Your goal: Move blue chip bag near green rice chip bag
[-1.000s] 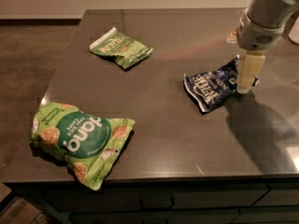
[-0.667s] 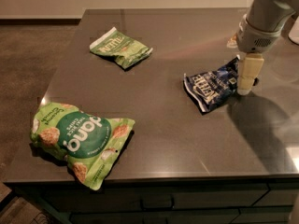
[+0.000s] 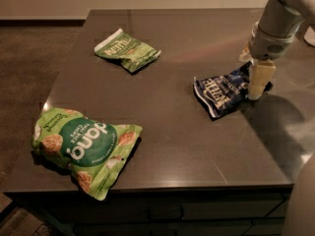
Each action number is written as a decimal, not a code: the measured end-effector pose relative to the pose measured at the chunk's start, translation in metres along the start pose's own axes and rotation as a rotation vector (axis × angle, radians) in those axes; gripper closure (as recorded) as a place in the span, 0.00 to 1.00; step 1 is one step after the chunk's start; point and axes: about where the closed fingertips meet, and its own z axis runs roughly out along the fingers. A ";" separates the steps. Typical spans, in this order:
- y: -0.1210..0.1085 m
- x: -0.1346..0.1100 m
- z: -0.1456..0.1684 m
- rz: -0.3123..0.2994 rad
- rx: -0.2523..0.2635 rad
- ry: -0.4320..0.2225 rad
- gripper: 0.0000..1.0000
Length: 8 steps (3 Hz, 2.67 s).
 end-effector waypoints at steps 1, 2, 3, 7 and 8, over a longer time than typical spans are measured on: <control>0.000 -0.001 -0.001 0.007 -0.014 -0.013 0.42; 0.004 -0.009 -0.005 0.013 -0.028 -0.044 0.65; 0.015 -0.031 -0.014 -0.011 -0.050 -0.099 0.88; 0.125 -0.161 -0.031 -0.277 -0.233 -0.361 1.00; 0.134 -0.176 -0.032 -0.290 -0.257 -0.390 0.82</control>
Offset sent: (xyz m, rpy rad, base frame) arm -0.0277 0.0144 0.0176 0.0781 0.1045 -0.0055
